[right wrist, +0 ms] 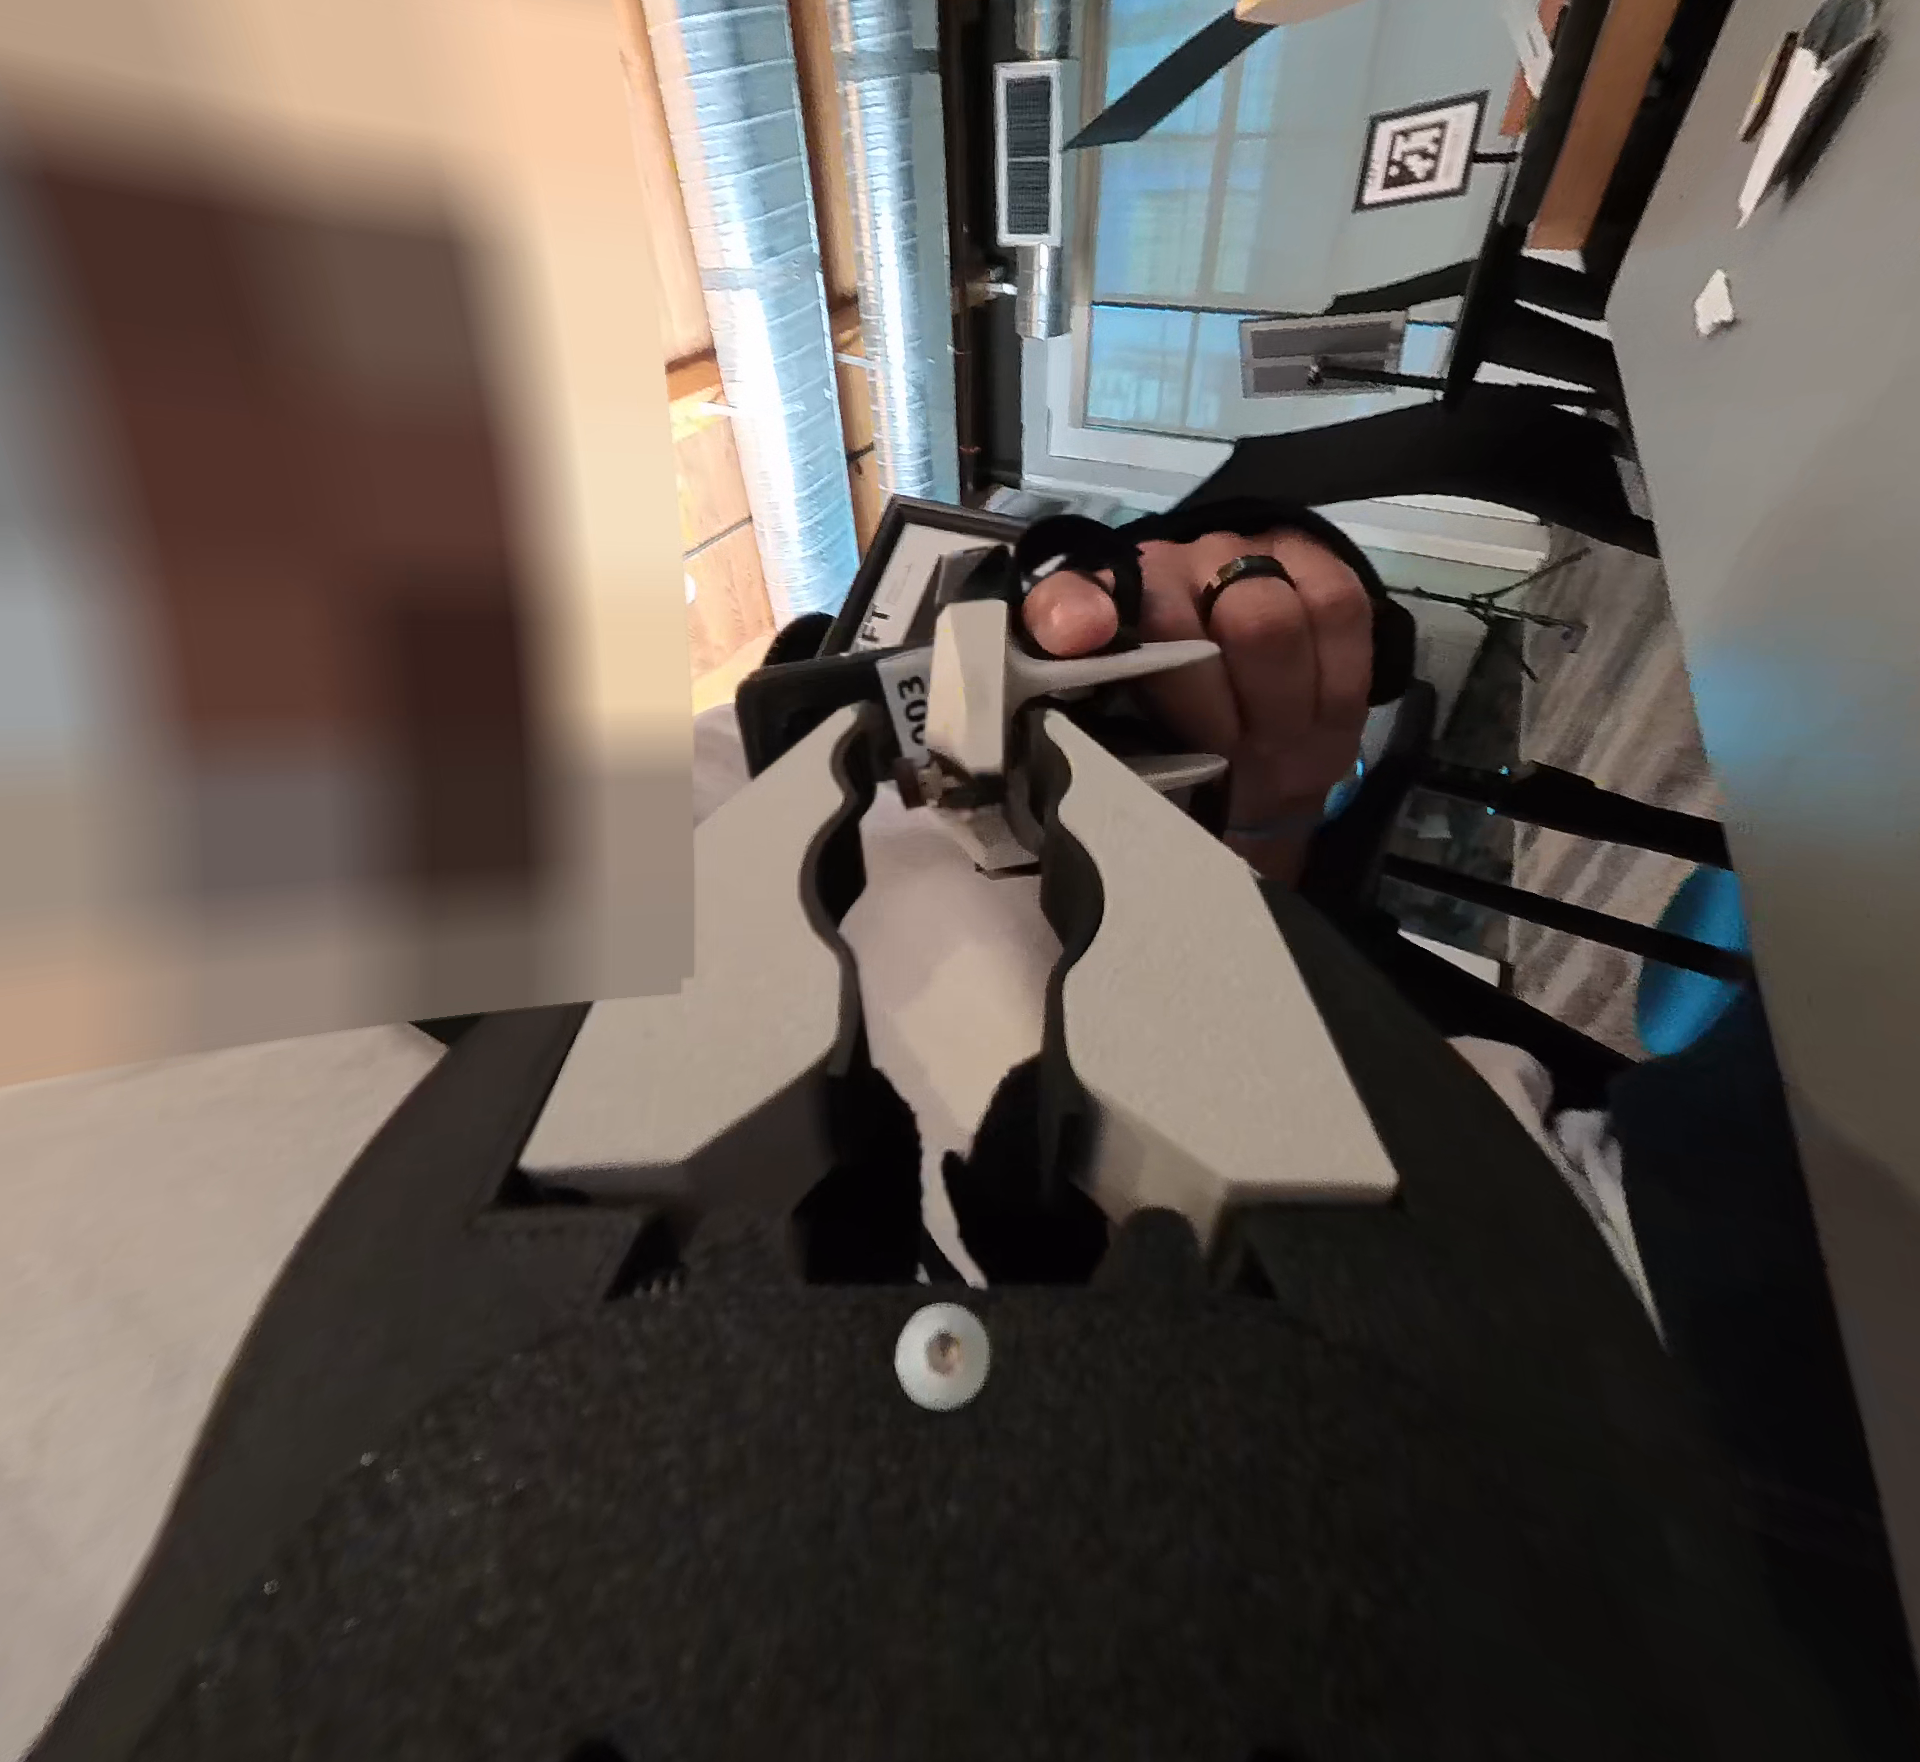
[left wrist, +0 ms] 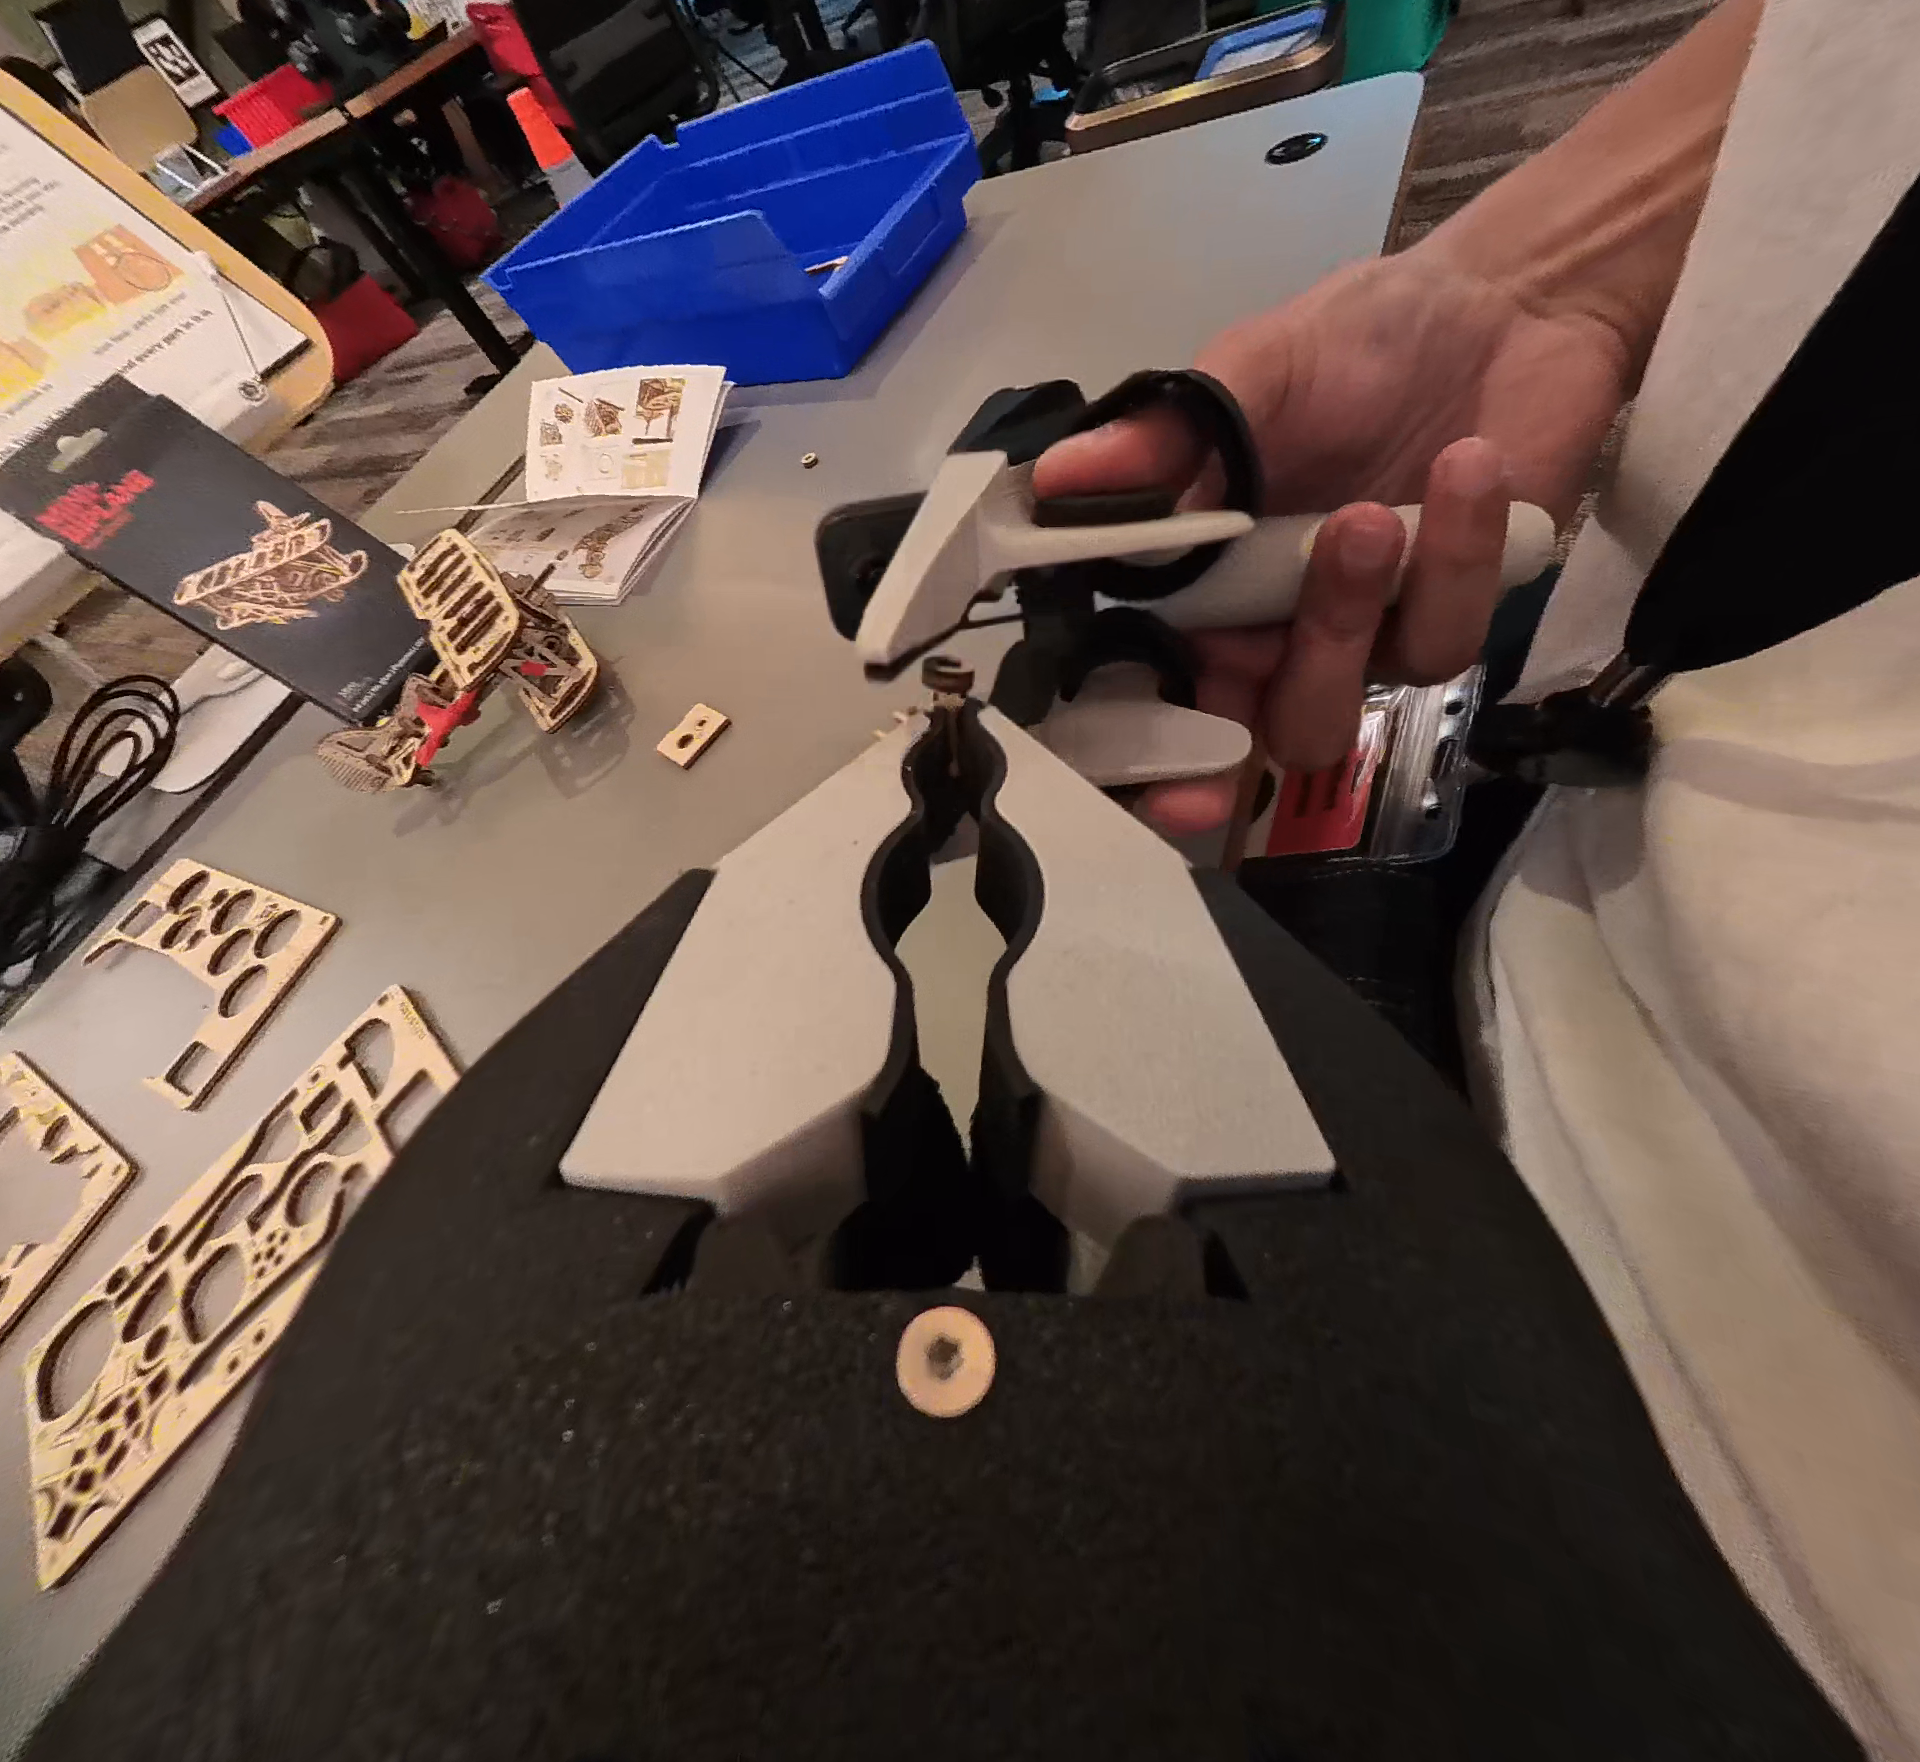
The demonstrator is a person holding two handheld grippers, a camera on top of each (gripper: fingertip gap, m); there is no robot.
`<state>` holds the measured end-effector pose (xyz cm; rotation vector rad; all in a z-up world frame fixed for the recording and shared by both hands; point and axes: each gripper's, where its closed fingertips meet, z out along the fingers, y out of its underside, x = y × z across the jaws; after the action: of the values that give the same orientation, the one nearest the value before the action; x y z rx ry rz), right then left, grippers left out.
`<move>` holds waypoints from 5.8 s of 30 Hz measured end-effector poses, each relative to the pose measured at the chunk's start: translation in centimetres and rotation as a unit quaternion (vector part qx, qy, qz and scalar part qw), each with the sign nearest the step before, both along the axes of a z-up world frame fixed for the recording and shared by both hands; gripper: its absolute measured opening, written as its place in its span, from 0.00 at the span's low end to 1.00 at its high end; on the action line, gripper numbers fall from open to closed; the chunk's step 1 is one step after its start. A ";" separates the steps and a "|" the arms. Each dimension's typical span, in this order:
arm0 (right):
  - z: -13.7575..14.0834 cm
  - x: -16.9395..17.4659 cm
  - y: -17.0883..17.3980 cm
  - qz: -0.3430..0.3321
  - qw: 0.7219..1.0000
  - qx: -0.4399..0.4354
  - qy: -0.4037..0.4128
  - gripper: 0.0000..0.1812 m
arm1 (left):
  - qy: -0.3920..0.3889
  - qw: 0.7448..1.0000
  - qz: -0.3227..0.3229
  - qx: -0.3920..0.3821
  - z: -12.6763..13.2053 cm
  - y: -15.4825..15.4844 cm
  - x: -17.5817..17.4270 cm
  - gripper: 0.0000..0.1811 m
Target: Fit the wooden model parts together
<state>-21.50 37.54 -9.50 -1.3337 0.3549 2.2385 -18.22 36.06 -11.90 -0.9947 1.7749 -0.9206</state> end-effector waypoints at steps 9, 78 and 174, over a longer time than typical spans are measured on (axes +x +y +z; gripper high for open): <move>0.3 -0.5 -0.2 -0.012 0.999 0.024 -0.020 0.13 | -0.020 0.999 0.007 0.026 0.6 0.2 0.0 0.00; -3.5 0.9 -0.2 -0.113 0.609 0.432 -0.655 0.11 | 0.155 0.641 -0.109 -0.744 0.8 -1.7 0.0 0.00; -3.1 1.9 0.2 -0.177 0.442 0.451 -0.755 0.11 | 0.148 0.721 -0.071 -0.673 0.1 -1.1 0.3 0.00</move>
<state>-19.56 37.75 -12.63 -1.6400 -0.9784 0.0169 -17.94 34.93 -11.77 -1.9531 1.1940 -2.3925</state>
